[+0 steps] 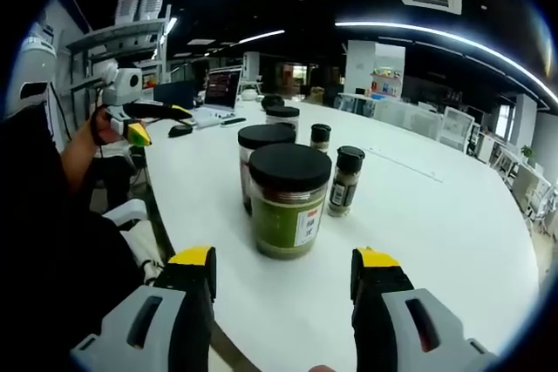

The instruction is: Pick up the mixed condiments and ingredients on the table and sort them into separate groups

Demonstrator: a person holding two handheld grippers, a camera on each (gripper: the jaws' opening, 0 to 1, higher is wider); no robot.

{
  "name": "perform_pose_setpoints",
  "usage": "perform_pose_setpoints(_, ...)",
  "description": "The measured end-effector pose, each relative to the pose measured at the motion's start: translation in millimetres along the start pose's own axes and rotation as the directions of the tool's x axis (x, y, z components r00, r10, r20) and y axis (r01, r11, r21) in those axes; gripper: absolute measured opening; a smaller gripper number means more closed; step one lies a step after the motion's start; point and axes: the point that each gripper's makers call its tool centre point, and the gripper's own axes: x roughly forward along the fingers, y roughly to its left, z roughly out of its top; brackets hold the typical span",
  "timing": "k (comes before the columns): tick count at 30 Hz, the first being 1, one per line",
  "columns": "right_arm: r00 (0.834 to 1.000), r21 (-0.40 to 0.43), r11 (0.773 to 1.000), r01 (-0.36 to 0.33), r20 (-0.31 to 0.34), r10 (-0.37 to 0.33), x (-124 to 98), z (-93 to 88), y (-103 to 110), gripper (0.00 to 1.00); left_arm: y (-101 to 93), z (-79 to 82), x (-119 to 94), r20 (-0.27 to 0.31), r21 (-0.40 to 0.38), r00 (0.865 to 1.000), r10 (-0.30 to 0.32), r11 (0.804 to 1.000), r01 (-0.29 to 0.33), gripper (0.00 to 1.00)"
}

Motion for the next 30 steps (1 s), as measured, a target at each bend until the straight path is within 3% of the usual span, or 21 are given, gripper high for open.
perform_pose_setpoints(10, 1.000, -0.001, 1.000, 0.014, -0.011, -0.014, -3, -4.2, -1, 0.61, -12.2, 5.8, 13, 0.019, 0.016, 0.998, -0.057, 0.998, 0.057, 0.94)
perform_pose_setpoints(16, 1.000, -0.009, 1.000, 0.007, -0.019, -0.008, -3, -5.7, 1, 0.61, -19.1, 22.3, 20, 0.084, 0.055, 0.990, -0.115, 0.992, 0.110, 0.94)
perform_pose_setpoints(22, 1.000, -0.009, 1.000, 0.011, -0.024, -0.012, -4, -8.1, 0, 0.60, -13.3, 28.0, 32, 0.080, 0.099, 0.990, -0.120, 0.989, 0.112, 0.94)
perform_pose_setpoints(26, 1.000, -0.005, 1.000, 0.011, -0.025, -0.012, -3, -9.9, 0, 0.60, -13.6, 38.2, 44, 0.135, 0.067, 0.975, -0.178, 0.983, 0.170, 0.92)
perform_pose_setpoints(30, 0.999, -0.011, 1.000, 0.005, -0.033, -0.005, -2, -11.0, 1, 0.59, -15.8, 42.6, 56, 0.156, 0.066, 0.964, -0.216, 0.976, 0.208, 0.91)
